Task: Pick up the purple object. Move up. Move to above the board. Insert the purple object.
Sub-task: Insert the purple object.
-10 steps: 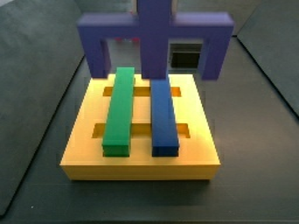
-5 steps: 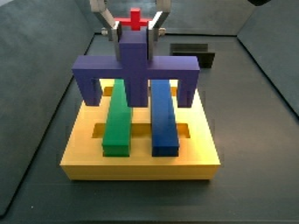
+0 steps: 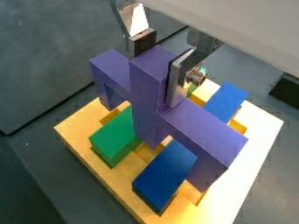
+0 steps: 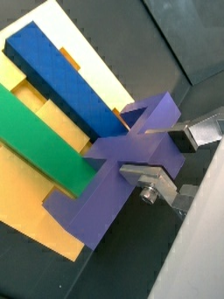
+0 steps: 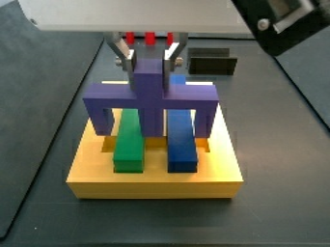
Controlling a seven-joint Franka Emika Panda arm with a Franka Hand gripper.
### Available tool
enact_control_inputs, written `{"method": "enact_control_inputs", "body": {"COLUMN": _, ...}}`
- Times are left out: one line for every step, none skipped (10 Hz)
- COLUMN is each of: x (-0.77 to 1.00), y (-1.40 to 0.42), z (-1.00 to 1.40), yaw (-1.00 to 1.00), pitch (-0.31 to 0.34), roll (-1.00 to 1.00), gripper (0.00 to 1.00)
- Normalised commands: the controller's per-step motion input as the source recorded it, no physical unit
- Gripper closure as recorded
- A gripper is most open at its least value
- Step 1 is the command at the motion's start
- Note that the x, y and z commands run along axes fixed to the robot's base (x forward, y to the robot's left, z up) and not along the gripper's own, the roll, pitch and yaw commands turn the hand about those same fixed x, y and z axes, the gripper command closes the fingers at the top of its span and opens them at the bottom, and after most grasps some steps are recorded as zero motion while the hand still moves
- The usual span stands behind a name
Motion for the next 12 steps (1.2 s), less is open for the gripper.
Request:
{"method": "enact_control_inputs", "body": {"x": 0.17, "y": -0.09, "z": -0.24, "yaw": 0.00, "pitch": -0.001, "roll": -0.13, "gripper": 1.00}}
{"method": "enact_control_inputs", "body": {"x": 0.13, "y": 0.00, "z": -0.35, "yaw": 0.00, "pitch": -0.011, "roll": -0.08, "gripper": 1.00}}
{"method": "enact_control_inputs", "body": {"x": 0.07, "y": 0.00, "z": -0.27, "yaw": 0.00, "pitch": 0.000, "roll": -0.01, "gripper": 1.00}}
{"method": "enact_control_inputs", "body": {"x": 0.00, "y": 0.00, "z": -0.07, "yaw": 0.00, "pitch": 0.000, "roll": 0.01, "gripper": 1.00}}
{"method": "enact_control_inputs", "body": {"x": 0.00, "y": 0.00, "z": 0.17, "yaw": -0.03, "pitch": 0.024, "roll": 0.04, "gripper": 1.00}}
{"method": "enact_control_inputs", "body": {"x": 0.07, "y": -0.03, "z": 0.20, "yaw": 0.00, "pitch": 0.026, "roll": 0.11, "gripper": 1.00}}
{"method": "enact_control_inputs", "body": {"x": 0.14, "y": -0.05, "z": 0.27, "yaw": 0.00, "pitch": 0.037, "roll": 0.11, "gripper": 1.00}}
{"method": "enact_control_inputs", "body": {"x": 0.15, "y": -0.05, "z": 0.30, "yaw": 0.00, "pitch": 0.051, "roll": 0.10, "gripper": 1.00}}
{"method": "enact_control_inputs", "body": {"x": 0.00, "y": 0.00, "z": -0.10, "yaw": 0.00, "pitch": 0.000, "roll": 0.00, "gripper": 1.00}}
{"method": "enact_control_inputs", "body": {"x": -0.06, "y": 0.01, "z": -0.21, "yaw": 0.00, "pitch": -0.026, "roll": 0.00, "gripper": 1.00}}
{"method": "enact_control_inputs", "body": {"x": -0.11, "y": 0.01, "z": -0.23, "yaw": 0.00, "pitch": -0.034, "roll": 0.00, "gripper": 1.00}}
{"method": "enact_control_inputs", "body": {"x": -0.06, "y": 0.00, "z": -0.30, "yaw": 0.00, "pitch": -0.040, "roll": 0.00, "gripper": 1.00}}
